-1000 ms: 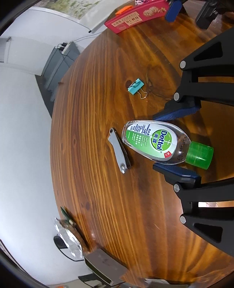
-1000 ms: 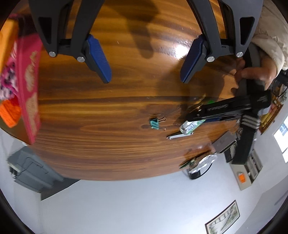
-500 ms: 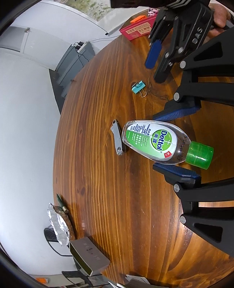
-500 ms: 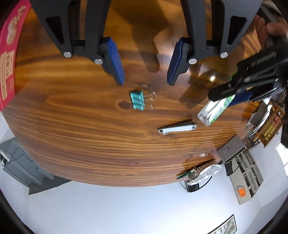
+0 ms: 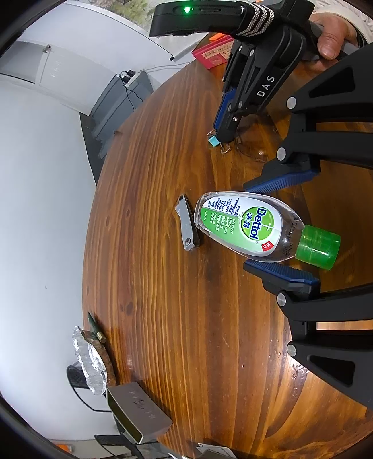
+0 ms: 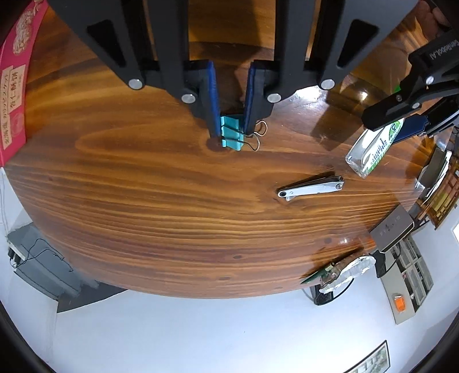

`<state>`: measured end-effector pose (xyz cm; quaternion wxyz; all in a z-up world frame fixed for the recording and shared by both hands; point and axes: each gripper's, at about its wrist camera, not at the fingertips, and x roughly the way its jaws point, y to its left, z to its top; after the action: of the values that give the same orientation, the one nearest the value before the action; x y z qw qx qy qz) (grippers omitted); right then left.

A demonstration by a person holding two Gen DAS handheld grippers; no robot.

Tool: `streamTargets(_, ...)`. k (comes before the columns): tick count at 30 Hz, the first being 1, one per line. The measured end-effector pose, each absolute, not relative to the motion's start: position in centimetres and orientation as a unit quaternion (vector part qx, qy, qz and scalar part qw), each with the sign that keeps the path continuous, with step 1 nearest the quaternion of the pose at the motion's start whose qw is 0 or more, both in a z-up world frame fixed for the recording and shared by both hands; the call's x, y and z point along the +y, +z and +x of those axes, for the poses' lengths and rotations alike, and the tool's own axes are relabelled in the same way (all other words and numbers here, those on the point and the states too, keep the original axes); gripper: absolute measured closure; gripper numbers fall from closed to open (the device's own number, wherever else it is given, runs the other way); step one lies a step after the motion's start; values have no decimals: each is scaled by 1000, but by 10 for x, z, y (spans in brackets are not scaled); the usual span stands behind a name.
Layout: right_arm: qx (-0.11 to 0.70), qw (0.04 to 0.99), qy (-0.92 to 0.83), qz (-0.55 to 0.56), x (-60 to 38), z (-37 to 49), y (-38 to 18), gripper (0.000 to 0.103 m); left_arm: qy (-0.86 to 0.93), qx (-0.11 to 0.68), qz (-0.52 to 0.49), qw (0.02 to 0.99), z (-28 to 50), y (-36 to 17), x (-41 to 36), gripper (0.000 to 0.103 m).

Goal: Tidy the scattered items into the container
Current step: 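Grasp the Dettol bottle with the left gripper while the right gripper grasps the teal binder clip, then carry the Dettol bottle and binder clip into the tin box and release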

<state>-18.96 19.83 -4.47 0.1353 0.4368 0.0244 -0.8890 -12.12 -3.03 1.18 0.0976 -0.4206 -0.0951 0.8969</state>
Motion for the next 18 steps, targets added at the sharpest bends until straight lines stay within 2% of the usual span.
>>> streamTargets(9, -6, 135, -909, 394, 233, -144, -1, 85, 901, -93, -410, 110, -116, 20, -23, 54)
streamTargets(18, -39, 86, -935, 343, 307, -81, 43, 85, 901, -95, -395, 149, -97, 37, 8, 54)
